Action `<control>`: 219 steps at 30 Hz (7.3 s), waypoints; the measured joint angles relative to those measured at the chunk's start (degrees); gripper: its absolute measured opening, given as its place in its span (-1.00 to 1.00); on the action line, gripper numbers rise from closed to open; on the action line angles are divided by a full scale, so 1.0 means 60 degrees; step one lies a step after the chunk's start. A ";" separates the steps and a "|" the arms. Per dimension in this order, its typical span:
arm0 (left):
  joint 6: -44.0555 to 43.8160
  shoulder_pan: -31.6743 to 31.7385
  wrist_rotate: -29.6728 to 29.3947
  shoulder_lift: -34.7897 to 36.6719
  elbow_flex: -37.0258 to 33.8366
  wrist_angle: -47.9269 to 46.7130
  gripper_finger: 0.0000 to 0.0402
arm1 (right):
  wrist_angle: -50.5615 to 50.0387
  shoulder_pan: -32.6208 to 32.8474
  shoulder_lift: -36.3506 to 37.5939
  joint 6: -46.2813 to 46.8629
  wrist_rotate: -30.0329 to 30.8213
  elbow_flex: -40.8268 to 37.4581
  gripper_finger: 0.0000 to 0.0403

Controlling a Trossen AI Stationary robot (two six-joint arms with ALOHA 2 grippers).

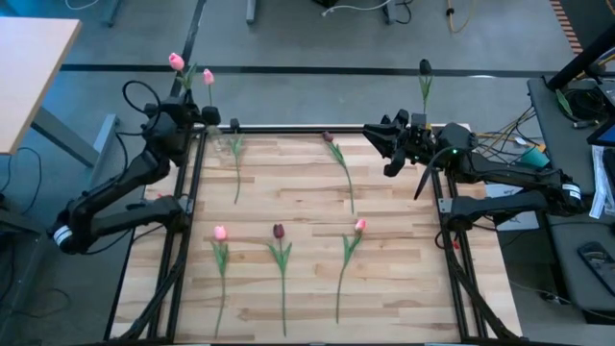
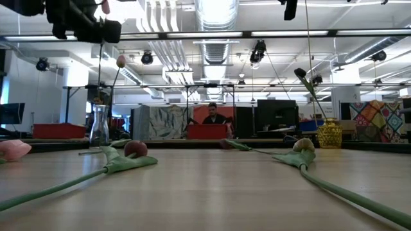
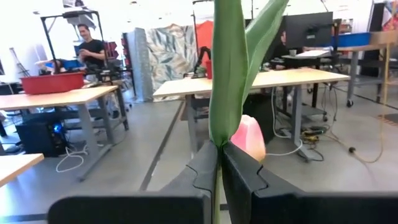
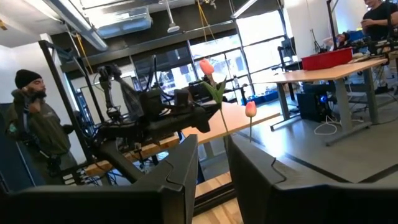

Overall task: Sort flowers into vase by color
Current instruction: Put the top right pink flower into the transparent vase, then put the top red flower into the yellow vase

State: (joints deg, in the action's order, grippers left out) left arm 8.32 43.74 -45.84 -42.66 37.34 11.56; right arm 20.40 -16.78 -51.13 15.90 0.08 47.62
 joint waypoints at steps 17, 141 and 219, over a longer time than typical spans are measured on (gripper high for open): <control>-0.0084 0.0785 0.0668 -0.0150 -0.0783 0.1001 -1.00 | -0.0010 0.0000 0.0000 0.0025 0.0000 -0.0004 -0.63; -0.1446 0.0093 0.2389 0.0326 -0.0870 -0.3879 -0.68 | -0.0076 0.0000 -0.0004 -0.0153 0.0000 -0.0007 -0.65; -1.0371 -0.7521 0.3125 -0.2416 0.0201 -0.6131 -0.82 | -0.7136 -0.1011 -0.4517 0.1697 0.0005 0.1069 -0.34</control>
State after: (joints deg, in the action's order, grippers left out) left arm -53.91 -1.39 -27.09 -57.15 38.54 -25.22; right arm -22.42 -22.84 -78.23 26.08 0.10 54.03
